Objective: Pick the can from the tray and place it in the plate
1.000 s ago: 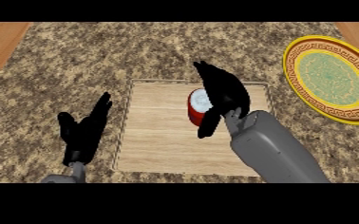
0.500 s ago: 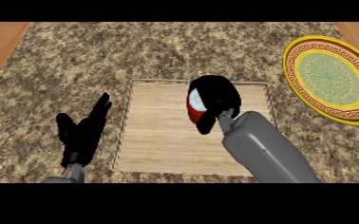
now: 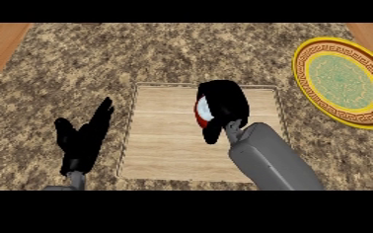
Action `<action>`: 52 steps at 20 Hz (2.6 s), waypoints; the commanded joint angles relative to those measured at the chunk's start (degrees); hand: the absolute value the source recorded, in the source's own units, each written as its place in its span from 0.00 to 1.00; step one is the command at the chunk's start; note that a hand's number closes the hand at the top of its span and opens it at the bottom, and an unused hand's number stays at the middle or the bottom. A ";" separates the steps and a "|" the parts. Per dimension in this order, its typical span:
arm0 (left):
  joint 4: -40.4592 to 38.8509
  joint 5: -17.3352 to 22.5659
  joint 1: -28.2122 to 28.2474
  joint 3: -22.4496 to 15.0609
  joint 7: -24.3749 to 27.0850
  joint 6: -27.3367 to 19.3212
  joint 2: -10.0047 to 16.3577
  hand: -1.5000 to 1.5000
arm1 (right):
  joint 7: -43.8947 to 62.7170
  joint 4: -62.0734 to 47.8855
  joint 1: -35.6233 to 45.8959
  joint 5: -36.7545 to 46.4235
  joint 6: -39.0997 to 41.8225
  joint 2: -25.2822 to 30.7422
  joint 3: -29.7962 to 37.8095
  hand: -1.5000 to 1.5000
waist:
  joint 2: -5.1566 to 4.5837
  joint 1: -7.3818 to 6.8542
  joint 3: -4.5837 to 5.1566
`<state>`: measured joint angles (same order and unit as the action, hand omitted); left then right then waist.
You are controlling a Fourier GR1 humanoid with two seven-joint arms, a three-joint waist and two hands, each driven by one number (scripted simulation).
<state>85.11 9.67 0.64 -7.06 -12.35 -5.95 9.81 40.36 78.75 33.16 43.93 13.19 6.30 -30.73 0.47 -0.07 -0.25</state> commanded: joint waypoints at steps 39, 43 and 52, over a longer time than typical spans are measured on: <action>-4.39 -0.78 0.05 1.59 1.79 3.52 -1.41 0.50 | -24.63 -8.01 -11.73 -11.33 -59.84 18.42 40.14 1.00 | -0.88 -0.95 0.13; -4.56 -1.37 -0.08 0.89 1.54 3.16 -2.26 0.50 | -36.29 -18.32 -8.21 -20.74 -57.49 21.85 45.61 1.00 | -1.15 -1.39 0.04; -2.10 -2.61 -1.24 -0.15 -0.68 2.70 -2.43 0.50 | -39.35 -44.66 -0.92 -20.52 -46.55 29.90 48.45 0.00 | -1.85 -3.29 0.06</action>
<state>84.07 7.19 -1.21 -6.22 -11.49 -3.60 7.78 -0.88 44.18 30.36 21.62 -38.43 32.17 18.24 -0.61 -2.26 -0.46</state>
